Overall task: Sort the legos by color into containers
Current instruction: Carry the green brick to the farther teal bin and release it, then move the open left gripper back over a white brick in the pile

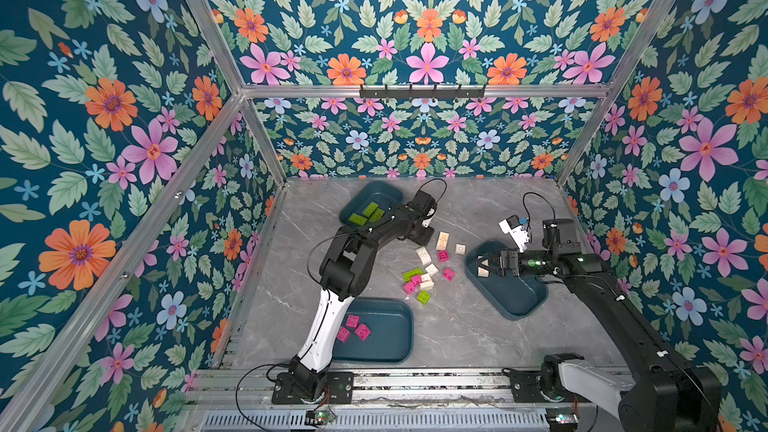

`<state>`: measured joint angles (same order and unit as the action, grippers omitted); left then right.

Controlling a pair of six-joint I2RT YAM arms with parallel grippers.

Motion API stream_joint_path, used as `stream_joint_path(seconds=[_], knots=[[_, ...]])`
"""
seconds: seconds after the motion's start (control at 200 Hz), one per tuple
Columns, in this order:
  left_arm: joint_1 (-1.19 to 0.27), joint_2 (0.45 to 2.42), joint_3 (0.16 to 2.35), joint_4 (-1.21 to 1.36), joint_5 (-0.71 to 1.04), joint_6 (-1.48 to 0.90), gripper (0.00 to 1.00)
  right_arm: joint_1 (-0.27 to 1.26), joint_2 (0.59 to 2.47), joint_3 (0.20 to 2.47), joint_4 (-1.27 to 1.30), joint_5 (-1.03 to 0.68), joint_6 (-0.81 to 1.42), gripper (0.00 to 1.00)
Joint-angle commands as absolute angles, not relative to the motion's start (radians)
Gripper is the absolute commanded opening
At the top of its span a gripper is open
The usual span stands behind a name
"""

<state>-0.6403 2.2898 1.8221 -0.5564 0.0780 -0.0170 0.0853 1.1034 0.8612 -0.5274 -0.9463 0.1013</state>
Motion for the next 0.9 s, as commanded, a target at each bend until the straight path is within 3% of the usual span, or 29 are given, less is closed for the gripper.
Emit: stream_joint_path(seconds=[0.0, 0.39, 0.895], knots=[[-0.636, 2.25, 1.837, -0.597, 0.06, -0.025, 0.31, 0.086, 1.101, 0.87, -0.515, -0.942, 0.098, 0.99], [-0.482, 2.105, 1.881, -0.655, -0.029, -0.039, 0.31, 0.085, 1.123, 0.879, -0.476, -0.967, 0.123, 0.99], [-0.336, 2.324, 2.104, -0.614, -0.014, -0.023, 0.32, 0.086, 1.129, 0.896, -0.495, -0.962, 0.12, 0.99]])
